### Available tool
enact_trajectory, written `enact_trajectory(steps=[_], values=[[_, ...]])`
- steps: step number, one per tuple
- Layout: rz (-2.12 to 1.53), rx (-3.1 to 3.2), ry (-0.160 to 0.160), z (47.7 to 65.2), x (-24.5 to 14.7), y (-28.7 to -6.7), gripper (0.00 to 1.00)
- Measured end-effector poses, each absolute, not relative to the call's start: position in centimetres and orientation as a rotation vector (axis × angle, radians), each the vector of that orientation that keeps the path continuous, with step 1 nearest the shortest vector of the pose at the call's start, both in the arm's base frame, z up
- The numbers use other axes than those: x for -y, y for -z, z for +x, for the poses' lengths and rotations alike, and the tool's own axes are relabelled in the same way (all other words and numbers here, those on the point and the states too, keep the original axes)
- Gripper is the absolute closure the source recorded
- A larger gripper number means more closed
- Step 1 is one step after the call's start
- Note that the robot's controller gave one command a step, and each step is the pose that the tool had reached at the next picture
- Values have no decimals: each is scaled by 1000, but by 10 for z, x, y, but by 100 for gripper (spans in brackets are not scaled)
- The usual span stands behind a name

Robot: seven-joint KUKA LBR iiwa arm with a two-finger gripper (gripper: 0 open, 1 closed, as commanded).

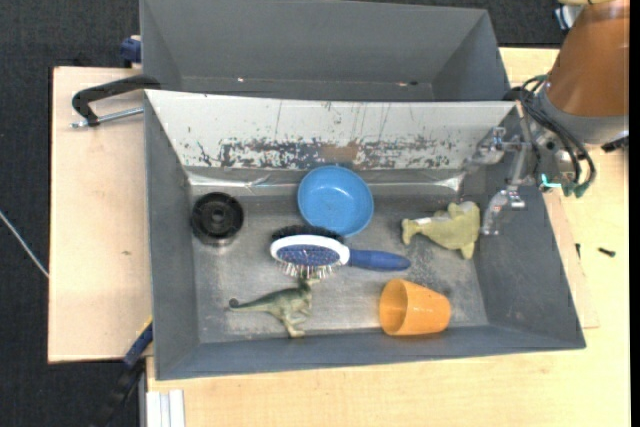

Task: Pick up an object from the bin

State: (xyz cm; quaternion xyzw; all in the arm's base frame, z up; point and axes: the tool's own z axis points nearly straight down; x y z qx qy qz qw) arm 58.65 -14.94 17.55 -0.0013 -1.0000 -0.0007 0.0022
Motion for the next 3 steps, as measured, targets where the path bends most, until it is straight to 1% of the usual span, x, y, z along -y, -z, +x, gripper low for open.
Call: enact_trajectory(steps=[1,2,3], values=[[52,3146,1,597,143,-70,0],[55,3154,-2,599,143,-74,100],[3,3157,-4,599,146,-202,100]])
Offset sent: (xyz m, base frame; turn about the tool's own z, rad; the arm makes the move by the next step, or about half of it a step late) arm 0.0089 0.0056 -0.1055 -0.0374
